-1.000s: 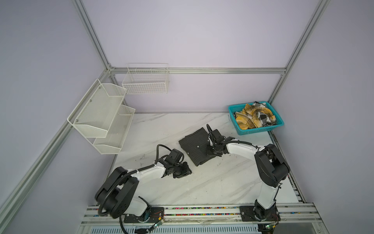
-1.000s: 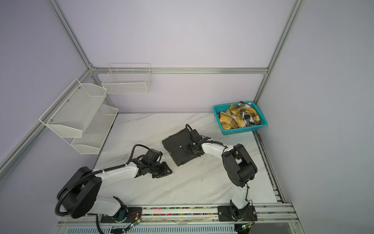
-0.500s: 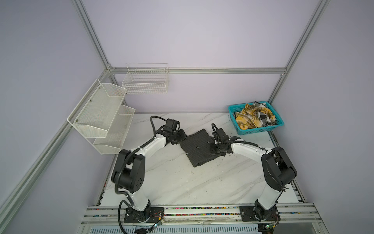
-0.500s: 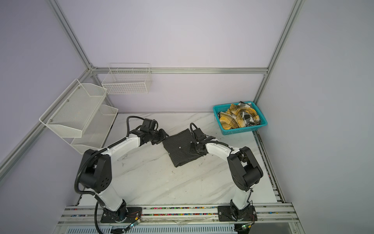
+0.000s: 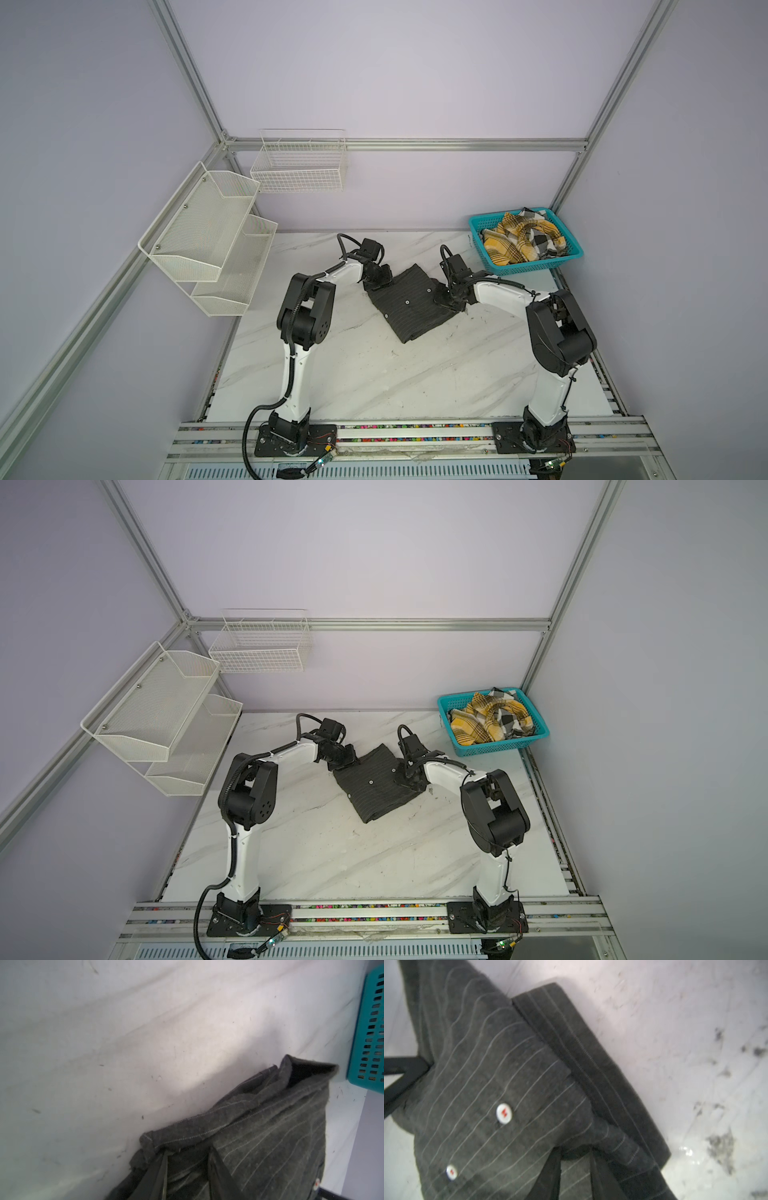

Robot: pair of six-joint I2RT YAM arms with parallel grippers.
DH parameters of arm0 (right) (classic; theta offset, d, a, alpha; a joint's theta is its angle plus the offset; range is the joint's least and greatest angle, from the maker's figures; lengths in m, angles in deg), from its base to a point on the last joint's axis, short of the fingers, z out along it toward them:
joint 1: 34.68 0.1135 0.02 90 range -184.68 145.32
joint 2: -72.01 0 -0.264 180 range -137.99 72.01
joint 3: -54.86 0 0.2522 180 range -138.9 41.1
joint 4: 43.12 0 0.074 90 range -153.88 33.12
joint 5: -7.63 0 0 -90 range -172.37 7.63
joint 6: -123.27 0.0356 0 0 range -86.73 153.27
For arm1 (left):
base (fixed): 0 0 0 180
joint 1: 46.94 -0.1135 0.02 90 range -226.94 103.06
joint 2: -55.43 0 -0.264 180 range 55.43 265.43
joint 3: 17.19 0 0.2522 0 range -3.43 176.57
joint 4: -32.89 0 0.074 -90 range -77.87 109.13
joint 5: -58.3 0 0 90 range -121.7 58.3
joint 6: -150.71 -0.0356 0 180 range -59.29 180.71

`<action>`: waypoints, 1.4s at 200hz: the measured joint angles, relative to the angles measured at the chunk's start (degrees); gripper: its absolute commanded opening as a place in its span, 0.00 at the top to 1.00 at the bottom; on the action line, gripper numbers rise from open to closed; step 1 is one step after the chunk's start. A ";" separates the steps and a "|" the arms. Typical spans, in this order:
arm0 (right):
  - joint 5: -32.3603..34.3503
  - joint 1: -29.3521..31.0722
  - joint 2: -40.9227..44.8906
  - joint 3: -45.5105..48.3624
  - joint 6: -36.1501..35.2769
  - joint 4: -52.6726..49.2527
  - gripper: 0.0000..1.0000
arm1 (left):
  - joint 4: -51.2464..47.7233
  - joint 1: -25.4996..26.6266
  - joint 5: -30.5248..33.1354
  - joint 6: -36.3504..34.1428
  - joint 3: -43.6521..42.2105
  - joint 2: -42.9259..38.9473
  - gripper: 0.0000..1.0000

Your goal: Fold and stack the long sleeve shirts

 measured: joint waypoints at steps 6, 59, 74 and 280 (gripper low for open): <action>-0.22 -0.72 -1.77 -1.55 -0.63 -0.11 0.72 | 1.36 0.00 0.07 0.37 -3.82 -2.34 0.68; -2.47 -1.09 -13.31 -17.97 -7.87 -2.23 0.62 | 6.71 5.40 1.90 9.62 -40.96 -32.13 0.65; -2.84 -0.55 -15.43 -22.08 -9.97 -3.63 0.62 | 7.45 9.51 2.64 13.00 -46.64 -38.60 0.60; 3.19 2.86 2.19 2.03 -7.78 -3.17 0.85 | 0.48 -0.11 -1.88 7.76 4.02 2.80 0.66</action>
